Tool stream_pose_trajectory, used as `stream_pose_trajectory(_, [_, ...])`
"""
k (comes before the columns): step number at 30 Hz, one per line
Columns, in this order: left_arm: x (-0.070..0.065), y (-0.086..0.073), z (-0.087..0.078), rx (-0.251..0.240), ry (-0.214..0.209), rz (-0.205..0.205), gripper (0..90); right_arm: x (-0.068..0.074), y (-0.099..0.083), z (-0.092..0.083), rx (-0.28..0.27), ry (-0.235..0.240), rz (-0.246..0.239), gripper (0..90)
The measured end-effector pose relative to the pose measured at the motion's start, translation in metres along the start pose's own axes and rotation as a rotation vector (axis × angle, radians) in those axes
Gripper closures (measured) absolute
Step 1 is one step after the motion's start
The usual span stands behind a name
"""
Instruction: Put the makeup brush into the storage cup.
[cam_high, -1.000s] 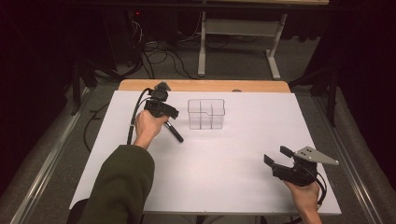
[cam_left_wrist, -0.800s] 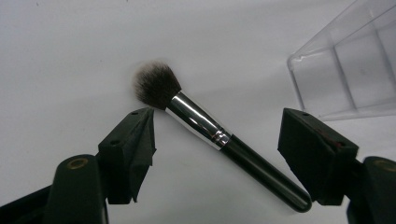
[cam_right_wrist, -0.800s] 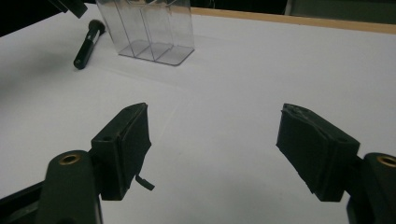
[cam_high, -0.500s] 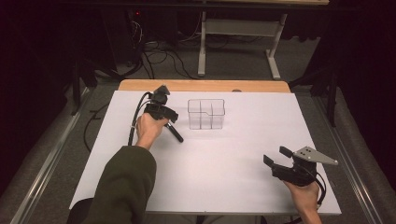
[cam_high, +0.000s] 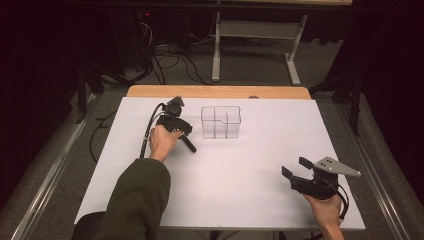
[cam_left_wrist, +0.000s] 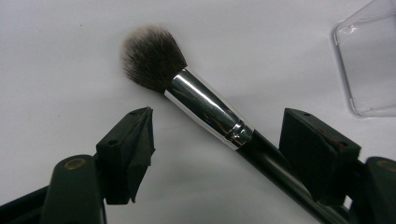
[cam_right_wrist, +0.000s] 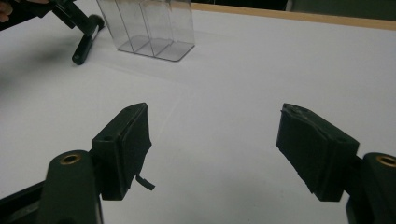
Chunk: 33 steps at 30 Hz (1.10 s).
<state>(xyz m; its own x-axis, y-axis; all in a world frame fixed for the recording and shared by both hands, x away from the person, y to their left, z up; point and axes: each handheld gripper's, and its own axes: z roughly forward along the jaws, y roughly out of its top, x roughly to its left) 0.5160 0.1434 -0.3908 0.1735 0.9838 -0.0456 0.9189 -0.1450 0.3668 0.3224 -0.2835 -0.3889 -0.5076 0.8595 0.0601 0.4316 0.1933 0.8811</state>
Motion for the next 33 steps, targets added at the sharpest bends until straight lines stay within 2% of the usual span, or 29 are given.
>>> stream_pose_trajectory(5, [-0.0007,-0.0004,0.0036,0.005,0.013,-0.001,27.7,0.0001,-0.0001,-0.0002,0.001,-0.002,0.005,27.8])
stream_pose_trajectory(16, [-0.0021,-0.0002,0.0068,0.017,-0.002,-0.004,30.9,-0.0001,-0.0001,0.0000,0.002,-0.003,-0.002,28.0])
stream_pose_trajectory(25, [-0.0022,-0.0007,0.0071,0.031,-0.006,0.012,39.1,-0.0006,-0.0003,-0.0002,0.002,-0.006,0.001,28.3])
stream_pose_trajectory(33, [0.0018,-0.0019,0.0097,0.037,-0.007,0.006,46.0,-0.0004,-0.0003,-0.0004,0.001,-0.008,-0.003,28.5])
